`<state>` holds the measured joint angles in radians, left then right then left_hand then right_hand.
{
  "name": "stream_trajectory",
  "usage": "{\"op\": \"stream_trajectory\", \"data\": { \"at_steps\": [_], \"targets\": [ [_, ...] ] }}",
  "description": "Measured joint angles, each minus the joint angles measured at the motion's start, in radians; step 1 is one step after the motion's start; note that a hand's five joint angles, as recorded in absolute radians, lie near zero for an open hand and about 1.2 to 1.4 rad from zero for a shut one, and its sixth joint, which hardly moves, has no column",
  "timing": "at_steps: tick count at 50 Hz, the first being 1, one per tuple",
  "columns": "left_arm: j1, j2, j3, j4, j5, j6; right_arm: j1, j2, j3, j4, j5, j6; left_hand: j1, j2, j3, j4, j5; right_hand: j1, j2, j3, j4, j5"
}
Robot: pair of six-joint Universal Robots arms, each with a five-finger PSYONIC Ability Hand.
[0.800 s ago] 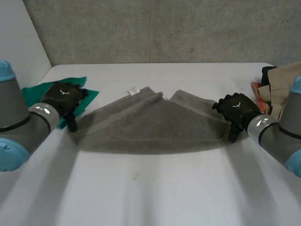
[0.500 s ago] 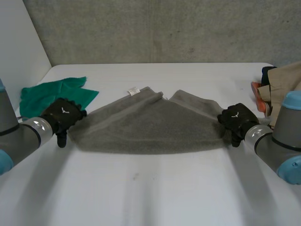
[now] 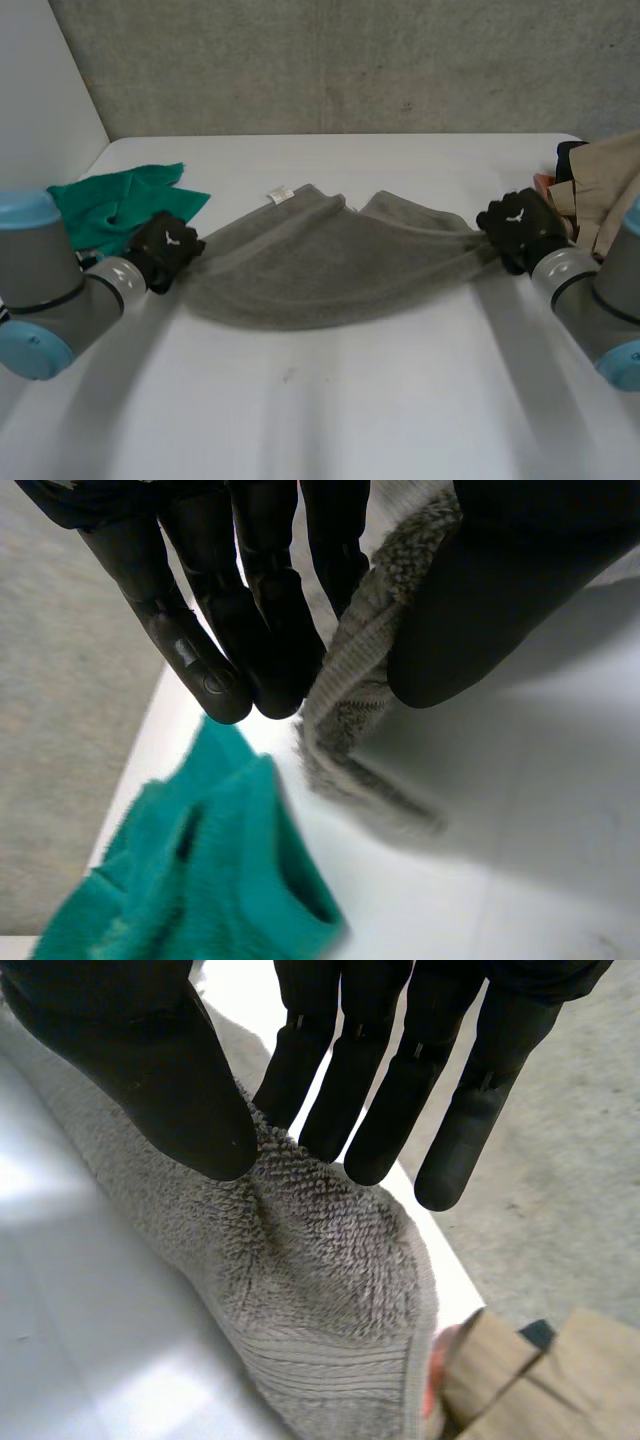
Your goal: Fold the laundry.
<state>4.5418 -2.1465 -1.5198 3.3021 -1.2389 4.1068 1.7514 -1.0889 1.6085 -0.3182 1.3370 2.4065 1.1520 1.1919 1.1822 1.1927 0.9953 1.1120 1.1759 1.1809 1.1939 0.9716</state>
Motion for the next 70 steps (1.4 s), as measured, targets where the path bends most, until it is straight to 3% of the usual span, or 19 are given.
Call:
{"op": "stream_trajectory", "data": {
  "at_steps": [3, 4, 10, 14, 20, 30, 32, 36, 37, 41, 44, 48, 54, 56, 60, 64, 70],
  "targets": [
    [-0.004, 0.049, -0.008, -0.012, -0.007, -0.033, -0.005, -0.029, -0.007, 0.017, 0.0, 0.005, 0.0, 0.0, 0.0, 0.0, 0.0, 0.0, 0.0, 0.001, 0.0, 0.0],
    [-0.008, 0.154, -0.026, -0.033, -0.019, -0.107, -0.014, -0.087, -0.027, 0.042, 0.0, 0.016, 0.0, 0.0, 0.0, 0.0, 0.0, 0.0, 0.0, 0.005, 0.0, 0.0],
    [-0.016, 0.442, -0.059, -0.067, -0.029, -0.351, -0.022, -0.224, -0.141, 0.068, -0.006, 0.073, 0.0, 0.0, 0.0, 0.0, 0.0, 0.0, 0.0, 0.006, 0.0, 0.023],
    [-0.021, 0.607, -0.068, -0.076, -0.03, -0.503, -0.017, -0.253, -0.271, 0.059, -0.01, 0.147, 0.0, 0.001, 0.0, 0.0, 0.0, 0.0, 0.0, 0.006, 0.001, 0.029],
    [-0.05, 0.766, -0.07, -0.081, -0.017, -0.655, 0.019, -0.123, -0.498, 0.008, -0.025, 0.266, 0.0, 0.003, 0.004, 0.001, 0.0, 0.0, 0.0, 0.006, 0.003, 0.04],
    [-0.173, 0.776, -0.078, -0.128, -0.016, -0.68, 0.148, 0.267, -0.76, -0.105, -0.072, 0.286, 0.0, 0.003, 0.004, 0.001, 0.0, 0.0, -0.001, 0.005, 0.003, 0.04],
    [-0.199, 0.758, -0.078, -0.145, -0.029, -0.675, 0.172, 0.345, -0.79, -0.128, -0.076, 0.287, 0.0, 0.003, 0.004, 0.001, 0.0, -0.058, -0.107, -0.106, -0.115, -0.069],
    [-0.235, 0.718, -0.069, -0.172, -0.066, -0.667, 0.213, 0.481, -0.847, -0.155, -0.052, 0.299, 0.0, 0.003, 0.004, 0.001, 0.0, -0.757, -0.825, -0.792, -0.799, -0.78],
    [-0.243, 0.71, -0.066, -0.179, -0.076, -0.665, 0.218, 0.496, -0.858, -0.153, -0.036, 0.304, 0.0, 0.003, 0.004, 0.001, 0.0, -0.846, -0.911, -0.901, -0.905, -0.873],
    [-0.265, 0.694, -0.046, -0.202, -0.114, -0.661, 0.224, 0.494, -0.88, -0.108, 0.061, 0.332, 0.0, 0.003, 0.004, 0.001, 0.0, -0.891, -0.964, -0.972, -0.98, -0.923],
    [-0.279, 0.693, -0.02, -0.219, -0.143, -0.661, 0.221, 0.413, -0.862, 0.004, 0.173, 0.365, 0.0, 0.003, 0.004, 0.001, 0.0, -0.891, -0.964, -0.973, -0.983, -0.923],
    [-0.29, 0.697, 0.02, -0.23, -0.164, -0.663, 0.208, 0.268, -0.781, 0.19, 0.247, 0.388, 0.0, 0.003, 0.004, 0.001, 0.0, -0.891, -0.964, -0.973, -0.983, -0.923],
    [-0.308, 0.694, 0.086, -0.243, -0.185, -0.667, 0.186, 0.097, -0.599, 0.412, 0.245, 0.41, 0.0, 0.003, 0.004, 0.001, 0.0, -0.891, -0.964, -0.973, -0.983, -0.923],
    [-0.327, 0.683, 0.124, -0.253, -0.198, -0.669, 0.177, 0.015, -0.443, 0.501, 0.206, 0.437, 0.0, 0.003, 0.004, 0.001, 0.0, -0.891, -0.964, -0.973, -0.983, -0.923],
    [-0.371, 0.655, 0.192, -0.27, -0.228, -0.67, 0.187, -0.036, -0.252, 0.51, 0.143, 0.495, 0.0, 0.003, 0.004, 0.001, 0.0, -0.891, -0.964, -0.973, -0.983, -0.923],
    [-0.423, 0.618, 0.266, -0.289, -0.264, -0.667, 0.227, -0.044, -0.092, 0.414, 0.089, 0.575, 0.0, 0.003, 0.004, 0.001, 0.0, -0.891, -0.964, -0.973, -0.983, -0.923],
    [-0.483, 0.573, 0.354, -0.322, -0.306, -0.659, 0.296, 0.006, -0.007, 0.199, 0.097, 0.689, 0.0, 0.004, 0.004, 0.001, 0.0, -0.886, -0.959, -0.967, -0.979, -0.917]
  ]
}}
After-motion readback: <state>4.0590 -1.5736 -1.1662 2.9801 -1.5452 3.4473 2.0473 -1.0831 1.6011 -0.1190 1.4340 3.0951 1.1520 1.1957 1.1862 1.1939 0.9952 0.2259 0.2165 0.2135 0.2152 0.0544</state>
